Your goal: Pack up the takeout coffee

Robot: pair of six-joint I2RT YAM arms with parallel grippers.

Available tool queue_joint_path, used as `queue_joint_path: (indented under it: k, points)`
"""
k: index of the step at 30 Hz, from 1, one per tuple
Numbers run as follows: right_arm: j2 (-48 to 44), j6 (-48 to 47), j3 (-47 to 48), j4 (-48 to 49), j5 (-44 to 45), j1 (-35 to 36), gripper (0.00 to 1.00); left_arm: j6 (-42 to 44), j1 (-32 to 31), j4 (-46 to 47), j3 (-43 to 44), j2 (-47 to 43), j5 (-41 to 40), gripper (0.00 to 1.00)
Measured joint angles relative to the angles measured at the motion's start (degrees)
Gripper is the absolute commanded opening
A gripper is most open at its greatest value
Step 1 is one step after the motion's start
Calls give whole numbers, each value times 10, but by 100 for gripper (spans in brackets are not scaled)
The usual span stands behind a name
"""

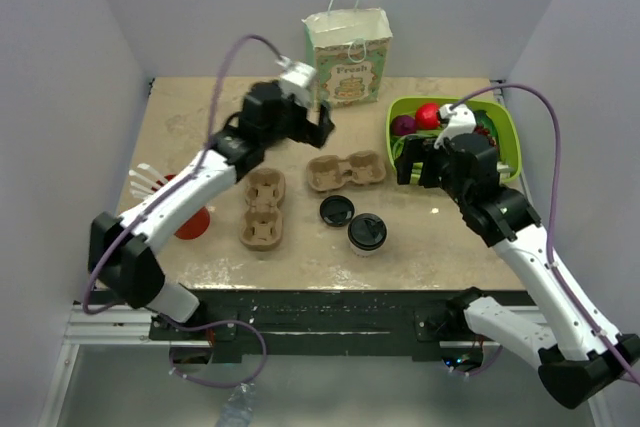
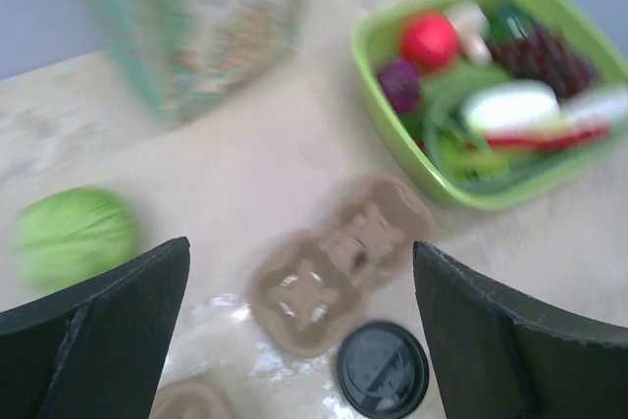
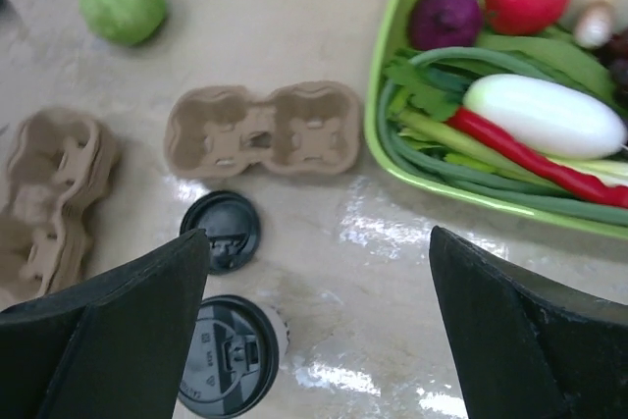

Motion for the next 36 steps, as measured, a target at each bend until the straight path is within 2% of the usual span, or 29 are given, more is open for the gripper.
queue_joint_path:
  k: [2,5,7,10,15,19,23,27,28,36]
  points:
    - [35,-25,15,3,-49,0,92,-87,65,-18,-11,-66,-40,100]
    - [119,-64,57,2,-92,12,93,-167,131,-60,-47,-146,-114,100]
    - [183,-97,86,7,-94,28,90,-202,132,-94,-79,-190,-137,100]
    - [274,-197,110,4,-104,47,91,-228,118,-128,-141,-238,-128,100]
    - [373,-393,110,8,-121,49,88,-240,115,-178,-235,-306,-123,100]
    - [434,-493,134,-4,-161,31,86,-240,115,-191,-240,-335,-121,100]
    - [501,-575,184,-32,-194,12,78,-239,115,-183,-241,-347,-119,100]
    - [549,-624,221,-66,-218,6,70,-234,115,-182,-241,-343,-119,100]
    - [554,-635,221,-71,-223,5,65,-233,115,-183,-241,-341,-119,100]
    - [580,-676,226,-94,-253,6,54,-230,115,-185,-241,-332,-119,100]
